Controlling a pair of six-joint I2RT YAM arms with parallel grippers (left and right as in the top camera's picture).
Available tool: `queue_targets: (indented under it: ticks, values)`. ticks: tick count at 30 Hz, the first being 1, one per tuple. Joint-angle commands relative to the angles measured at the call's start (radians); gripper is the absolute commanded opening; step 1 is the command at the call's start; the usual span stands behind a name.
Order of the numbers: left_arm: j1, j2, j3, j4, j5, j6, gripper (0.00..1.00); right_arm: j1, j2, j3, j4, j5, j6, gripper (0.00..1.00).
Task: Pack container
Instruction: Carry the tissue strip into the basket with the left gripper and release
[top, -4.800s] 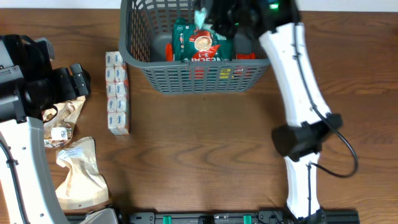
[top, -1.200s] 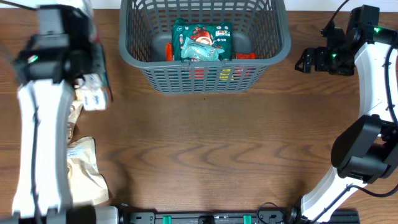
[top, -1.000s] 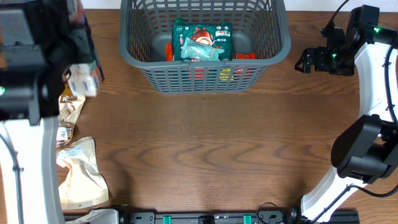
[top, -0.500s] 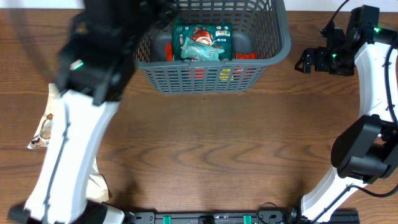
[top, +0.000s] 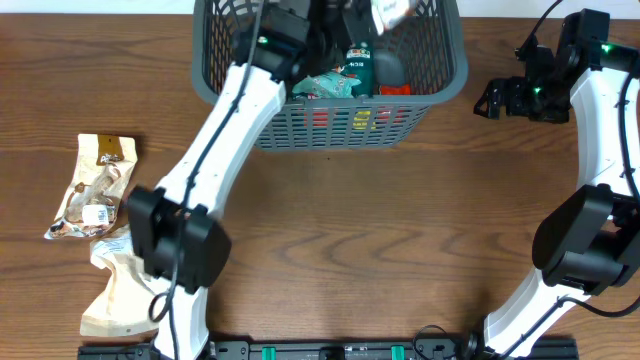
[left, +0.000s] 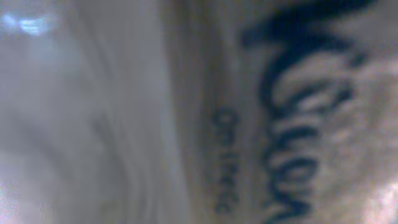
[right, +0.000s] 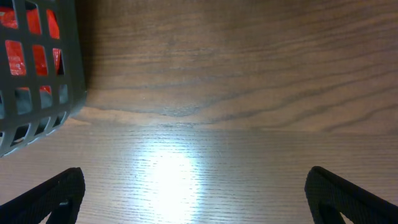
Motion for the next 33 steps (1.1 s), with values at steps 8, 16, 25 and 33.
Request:
queue_targets:
  ticks: [8,16,25,33]
  values:
    - [-0.002,0.03,0.014,-0.08,0.013,0.045,0.29,-0.009,-0.003,-0.003,-0.006,-0.001,-0.03,0.99]
    - [-0.001,-0.036,0.014,-0.082,0.01,-0.024,0.94,-0.009,-0.003,-0.003,-0.019,-0.001,-0.05,0.99]
    - [0.0,-0.252,0.014,-0.207,-0.193,-0.042,0.96,-0.009,-0.003,-0.003,-0.023,-0.001,-0.052,0.99]
    - [0.005,-0.487,0.014,-0.283,-0.406,-0.15,0.97,-0.009,-0.003,-0.003,-0.027,-0.001,-0.06,0.99]
